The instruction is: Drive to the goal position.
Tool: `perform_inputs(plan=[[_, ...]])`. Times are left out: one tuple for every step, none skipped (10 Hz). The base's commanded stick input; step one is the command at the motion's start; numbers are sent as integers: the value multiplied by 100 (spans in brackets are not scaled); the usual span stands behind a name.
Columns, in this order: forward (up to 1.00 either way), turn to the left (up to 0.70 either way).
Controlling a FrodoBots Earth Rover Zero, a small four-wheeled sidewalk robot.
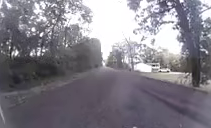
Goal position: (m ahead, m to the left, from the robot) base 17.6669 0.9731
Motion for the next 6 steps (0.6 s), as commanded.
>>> perform_inputs(plan=[[70, 0], [70, 0], [70, 0], [70, 0], [70, 0], [70, 0]])
